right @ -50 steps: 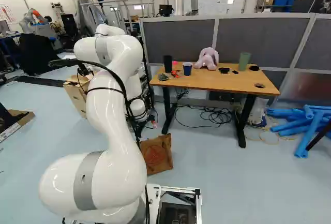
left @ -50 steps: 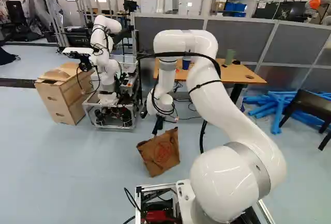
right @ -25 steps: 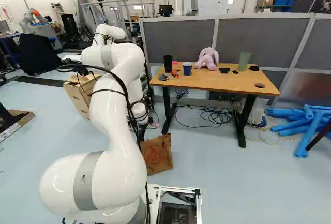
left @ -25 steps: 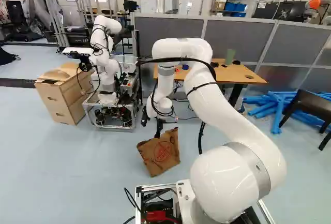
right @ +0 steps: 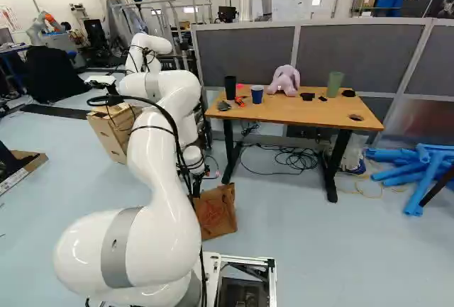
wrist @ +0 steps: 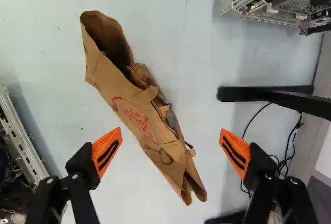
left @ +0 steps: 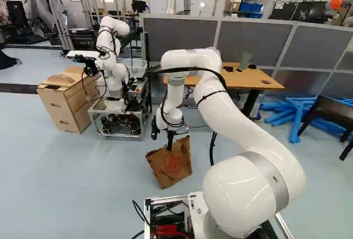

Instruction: Pick up the bag on the ground and place it on the table

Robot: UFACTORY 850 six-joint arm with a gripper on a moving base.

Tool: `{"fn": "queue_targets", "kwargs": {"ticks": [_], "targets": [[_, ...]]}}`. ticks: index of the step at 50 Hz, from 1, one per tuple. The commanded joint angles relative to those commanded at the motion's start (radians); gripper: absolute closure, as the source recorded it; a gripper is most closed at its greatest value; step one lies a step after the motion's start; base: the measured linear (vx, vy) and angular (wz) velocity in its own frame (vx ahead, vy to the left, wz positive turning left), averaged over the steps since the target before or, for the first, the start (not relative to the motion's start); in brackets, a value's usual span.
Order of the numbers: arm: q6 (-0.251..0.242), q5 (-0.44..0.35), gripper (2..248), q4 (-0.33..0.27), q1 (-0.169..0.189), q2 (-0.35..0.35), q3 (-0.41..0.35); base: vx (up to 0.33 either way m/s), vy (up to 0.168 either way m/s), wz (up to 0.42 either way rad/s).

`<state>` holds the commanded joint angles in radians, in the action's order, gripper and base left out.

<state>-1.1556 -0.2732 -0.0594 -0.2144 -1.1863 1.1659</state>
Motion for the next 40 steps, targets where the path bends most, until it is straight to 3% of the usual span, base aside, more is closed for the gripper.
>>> {"fn": "queue_targets", "kwargs": {"ticks": [40], "targets": [[0.000, 0.000, 3, 0.000, 0.000, -0.150, 0.125, 0.000, 0.000, 0.000]]}}
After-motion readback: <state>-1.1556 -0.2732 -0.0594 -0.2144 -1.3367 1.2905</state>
